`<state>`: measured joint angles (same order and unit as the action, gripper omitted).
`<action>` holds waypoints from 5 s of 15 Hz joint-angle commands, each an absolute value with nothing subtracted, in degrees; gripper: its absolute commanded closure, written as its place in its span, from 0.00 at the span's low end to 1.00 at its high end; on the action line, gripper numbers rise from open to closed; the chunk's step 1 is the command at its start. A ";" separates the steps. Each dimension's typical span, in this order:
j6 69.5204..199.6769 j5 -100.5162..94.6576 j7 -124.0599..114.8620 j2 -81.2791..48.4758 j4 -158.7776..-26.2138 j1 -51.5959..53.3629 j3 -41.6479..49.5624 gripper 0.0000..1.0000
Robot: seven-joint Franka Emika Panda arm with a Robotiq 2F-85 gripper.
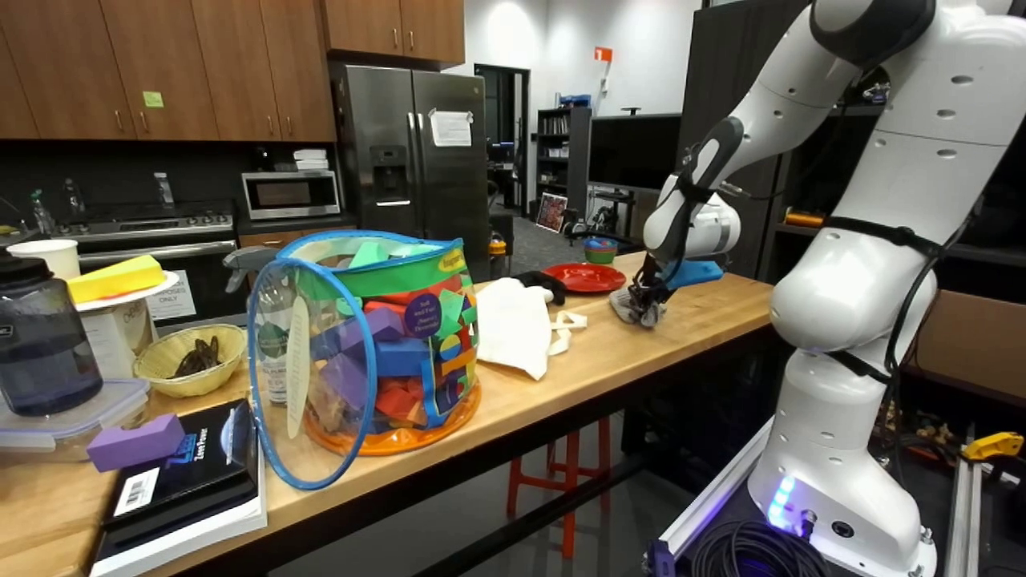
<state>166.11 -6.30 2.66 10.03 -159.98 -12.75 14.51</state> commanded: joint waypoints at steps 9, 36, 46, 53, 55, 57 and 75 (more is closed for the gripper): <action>164.72 0.44 14.37 15.10 -158.84 3.93 5.86 0.96; 165.85 -1.31 12.30 14.35 -157.77 2.94 3.15 0.96; 166.36 -2.26 12.07 13.10 -158.94 -7.54 9.92 0.96; 166.57 -2.05 12.76 11.26 -158.61 -12.92 14.65 0.96; 166.74 -2.02 12.77 10.53 -158.41 -14.28 15.89 0.96; 166.94 -1.99 12.90 9.76 -158.24 -15.54 17.15 0.96; 171.29 -3.53 10.14 2.07 -154.72 -27.40 25.96 0.96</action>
